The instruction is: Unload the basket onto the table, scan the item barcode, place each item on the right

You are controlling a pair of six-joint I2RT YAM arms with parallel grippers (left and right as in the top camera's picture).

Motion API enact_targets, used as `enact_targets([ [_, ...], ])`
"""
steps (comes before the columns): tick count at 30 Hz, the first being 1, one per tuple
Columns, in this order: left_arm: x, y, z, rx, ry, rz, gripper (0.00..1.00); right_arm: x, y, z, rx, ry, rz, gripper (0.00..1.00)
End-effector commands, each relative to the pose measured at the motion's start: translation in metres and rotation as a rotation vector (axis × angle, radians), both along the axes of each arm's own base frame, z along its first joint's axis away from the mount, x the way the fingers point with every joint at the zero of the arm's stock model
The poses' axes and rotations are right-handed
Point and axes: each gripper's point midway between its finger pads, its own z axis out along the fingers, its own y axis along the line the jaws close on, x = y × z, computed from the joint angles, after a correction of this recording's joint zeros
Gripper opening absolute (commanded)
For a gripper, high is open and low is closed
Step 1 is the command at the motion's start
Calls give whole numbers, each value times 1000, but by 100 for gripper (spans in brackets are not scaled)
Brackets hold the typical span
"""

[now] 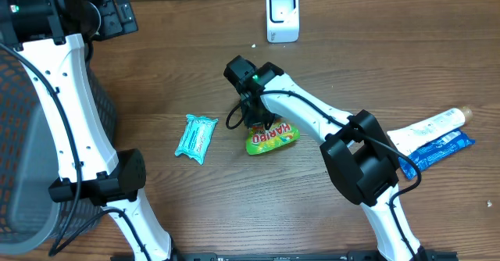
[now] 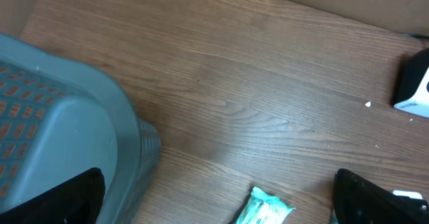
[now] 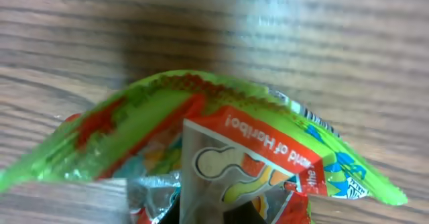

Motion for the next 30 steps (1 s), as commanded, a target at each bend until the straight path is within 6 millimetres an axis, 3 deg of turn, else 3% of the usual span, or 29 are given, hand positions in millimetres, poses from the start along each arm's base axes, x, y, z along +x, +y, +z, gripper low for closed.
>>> enact_targets([
  [1,2,1,-4,4,11,-15,100,28,4,46,-5,-134,85,4],
  [3,2,1,-4,4,11,-15,99,41,-4,77,-38,-229,69,4],
  [6,2,1,-4,4,11,-15,100,54,-11,107,-73,-334,92,4],
  [11,2,1,-4,4,11,-15,99,70,-10,134,-65,-440,115,4],
  [17,2,1,-4,4,11,-15,100,103,-4,185,78,-555,99,4],
  [22,2,1,-4,4,11,-15,100,143,-26,243,298,-634,47,4],
  [27,2,1,-4,4,11,-15,100,173,-34,256,486,-666,47,4],
  [30,2,1,-4,4,11,-15,100,195,-33,235,535,-659,16,4],
])
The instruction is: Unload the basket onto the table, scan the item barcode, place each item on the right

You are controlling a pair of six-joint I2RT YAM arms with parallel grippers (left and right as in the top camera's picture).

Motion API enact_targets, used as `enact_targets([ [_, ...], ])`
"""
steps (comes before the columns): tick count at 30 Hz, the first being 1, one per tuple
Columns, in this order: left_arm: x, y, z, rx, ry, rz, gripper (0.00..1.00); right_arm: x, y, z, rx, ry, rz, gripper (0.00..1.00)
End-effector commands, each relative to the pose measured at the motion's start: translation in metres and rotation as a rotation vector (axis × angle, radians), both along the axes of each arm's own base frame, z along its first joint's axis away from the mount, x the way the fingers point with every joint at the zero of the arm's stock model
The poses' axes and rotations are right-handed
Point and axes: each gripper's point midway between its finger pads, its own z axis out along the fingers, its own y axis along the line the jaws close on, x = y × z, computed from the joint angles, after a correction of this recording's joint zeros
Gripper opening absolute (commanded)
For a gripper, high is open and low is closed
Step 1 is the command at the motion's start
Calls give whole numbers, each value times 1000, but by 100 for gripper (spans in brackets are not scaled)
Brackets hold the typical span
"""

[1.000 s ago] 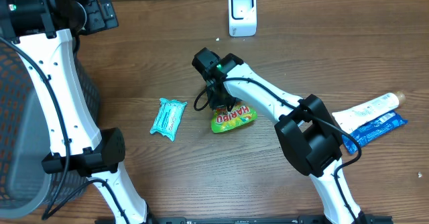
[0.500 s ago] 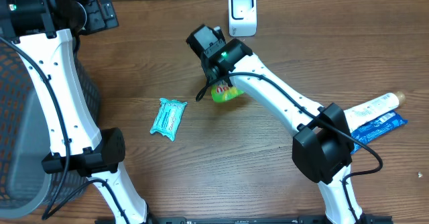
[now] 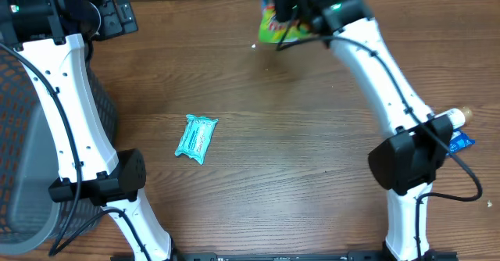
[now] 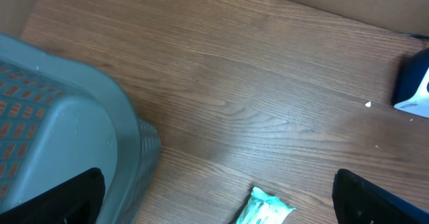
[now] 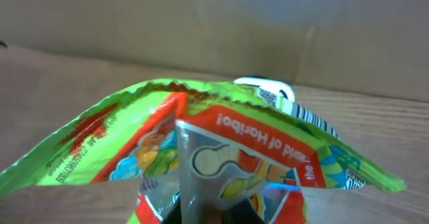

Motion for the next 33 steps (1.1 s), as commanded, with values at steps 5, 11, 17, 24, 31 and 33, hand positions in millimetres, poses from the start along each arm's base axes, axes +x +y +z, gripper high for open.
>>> enact_targets([
  [5,2,1,-4,4,12,-15,100,23,36,-42,165,55,31,4],
  [11,2,1,-4,4,11,-15,100,29,39,-77,187,118,-5,4],
  [17,2,1,-4,4,12,-15,100,40,31,-106,207,159,-112,4],
  [24,2,1,-4,4,12,-15,99,52,23,-105,363,192,-246,4],
  [31,2,1,-4,4,12,-15,100,57,23,-100,563,254,-411,4],
  [33,2,1,-4,4,12,-15,99,60,24,-95,592,244,-421,4],
])
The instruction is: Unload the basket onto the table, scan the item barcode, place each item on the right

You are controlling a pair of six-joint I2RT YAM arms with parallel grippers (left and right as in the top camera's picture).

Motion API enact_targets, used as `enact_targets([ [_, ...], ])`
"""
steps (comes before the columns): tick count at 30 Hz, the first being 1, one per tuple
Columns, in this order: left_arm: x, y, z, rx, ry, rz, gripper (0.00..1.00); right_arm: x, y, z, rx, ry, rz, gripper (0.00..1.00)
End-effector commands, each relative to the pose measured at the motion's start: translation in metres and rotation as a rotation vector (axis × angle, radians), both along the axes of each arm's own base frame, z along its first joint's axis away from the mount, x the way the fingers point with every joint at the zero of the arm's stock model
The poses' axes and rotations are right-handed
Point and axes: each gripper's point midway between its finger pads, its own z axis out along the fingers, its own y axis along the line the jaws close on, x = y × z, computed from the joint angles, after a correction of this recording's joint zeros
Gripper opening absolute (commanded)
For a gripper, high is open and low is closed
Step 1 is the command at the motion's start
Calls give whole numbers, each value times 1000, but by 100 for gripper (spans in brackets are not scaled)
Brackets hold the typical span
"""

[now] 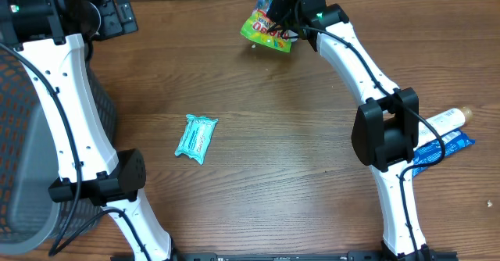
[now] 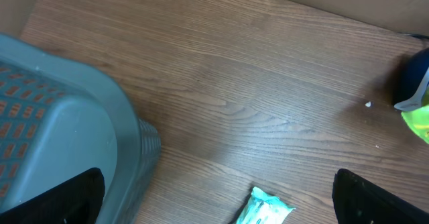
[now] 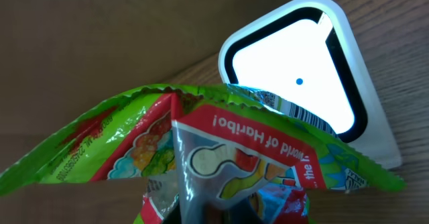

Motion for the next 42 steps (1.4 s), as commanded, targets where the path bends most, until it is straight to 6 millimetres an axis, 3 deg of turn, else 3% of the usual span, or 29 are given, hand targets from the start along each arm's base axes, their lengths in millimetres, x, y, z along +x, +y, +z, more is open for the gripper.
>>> enact_targets([
  [1,2,1,-4,4,11,-15,100,11,1,19,117,-16,-96,4],
  [15,2,1,-4,4,11,-15,100,22,-13,22,305,41,-349,4],
  [20,2,1,-4,4,11,-16,100,16,-14,6,345,119,-403,4],
  [31,2,1,-4,4,11,-15,100,10,3,3,451,201,-383,4],
  [42,2,1,-4,4,11,-15,100,14,4,9,428,156,-343,4],
])
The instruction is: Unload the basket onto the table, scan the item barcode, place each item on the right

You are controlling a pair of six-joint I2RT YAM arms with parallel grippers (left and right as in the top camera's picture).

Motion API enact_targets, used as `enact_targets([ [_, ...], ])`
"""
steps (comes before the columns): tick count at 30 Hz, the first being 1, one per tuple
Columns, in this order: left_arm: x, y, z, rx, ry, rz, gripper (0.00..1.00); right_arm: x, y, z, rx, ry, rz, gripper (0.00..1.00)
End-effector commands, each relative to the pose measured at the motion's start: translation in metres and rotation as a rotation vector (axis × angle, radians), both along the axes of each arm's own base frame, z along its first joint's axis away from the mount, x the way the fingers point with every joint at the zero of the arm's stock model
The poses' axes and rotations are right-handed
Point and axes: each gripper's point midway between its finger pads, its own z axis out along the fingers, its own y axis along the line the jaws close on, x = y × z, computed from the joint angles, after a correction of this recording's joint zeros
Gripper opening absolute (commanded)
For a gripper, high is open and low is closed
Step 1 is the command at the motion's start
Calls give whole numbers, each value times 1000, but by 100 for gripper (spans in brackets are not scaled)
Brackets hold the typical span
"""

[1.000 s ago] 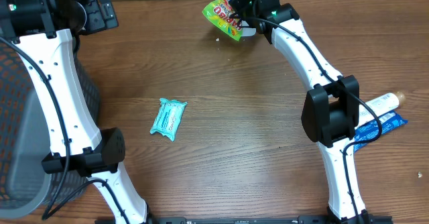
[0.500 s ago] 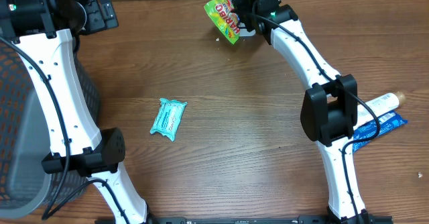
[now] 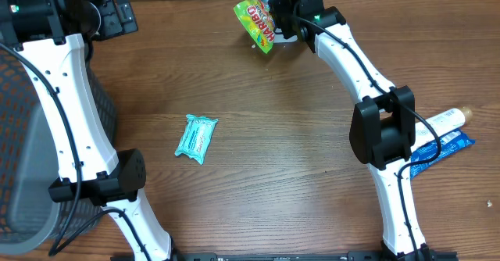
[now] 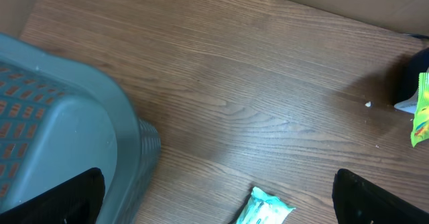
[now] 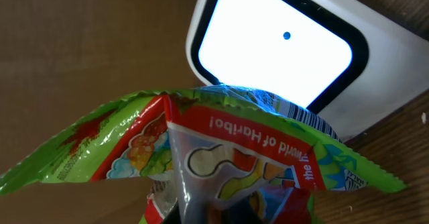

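A green and red Haribo bag (image 3: 258, 15) hangs at the far edge of the table, and my right gripper (image 3: 287, 12) is shut on its top edge. In the right wrist view the bag (image 5: 201, 143) fills the lower frame, its barcode strip (image 5: 301, 115) just below the lit window of the white scanner (image 5: 281, 49). My right gripper (image 5: 201, 214) shows only as a dark tip under the foil. From above the arm hides most of the scanner. My left gripper (image 4: 216, 180) is open, high over the far left of the table, empty.
A teal packet (image 3: 195, 138) lies mid-table, also under the left wrist as the teal packet (image 4: 265, 212). A grey mesh basket (image 3: 31, 159) stands at the left edge. A white tube (image 3: 433, 124) and a blue packet (image 3: 444, 149) lie at the right.
The right gripper has turned and shifted the Haribo bag a little left in front of the scanner, whose lit window now sits higher and larger behind the bag. The left arm has not moved.
The right gripper was shut on the Haribo bag lying mid-table next to the teal packet. Then the bag was up at the far edge by the scanner. Then it hung before the lit window, and now it is there at a new angle.
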Motion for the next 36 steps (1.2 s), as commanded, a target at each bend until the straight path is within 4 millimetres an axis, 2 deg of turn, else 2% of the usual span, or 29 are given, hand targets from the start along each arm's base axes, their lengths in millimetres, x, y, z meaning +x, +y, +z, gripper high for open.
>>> enact_targets([
  [1,2,1,-4,4,11,-15,99,6,2,18,7,-55,21,4],
  [9,2,1,-4,4,11,-15,99,5,12,25,16,-92,95,4],
  [12,2,1,-4,4,11,-15,100,0,36,49,15,-222,305,4],
  [16,2,1,-4,4,11,-15,99,-23,46,74,-28,-292,496,4],
  [22,2,1,-4,4,11,-15,99,-84,29,104,-231,-281,725,4],
  [25,2,1,-4,4,11,-15,100,-130,9,127,-334,-251,839,4],
  [27,2,1,-4,4,11,-15,100,-154,-9,140,-380,-220,868,4],
  [30,2,1,-4,4,11,-15,100,-184,-68,154,-504,-78,767,4],
  [31,2,1,-4,4,11,-15,99,-192,-95,155,-544,-12,705,4],
  [32,2,1,-4,4,11,-15,100,-198,-113,156,-570,34,660,4],
  [35,2,1,-4,4,11,-15,100,-220,-193,149,-670,270,412,4],
  [36,2,1,-4,4,11,-15,100,-224,-209,146,-685,320,351,4],
])
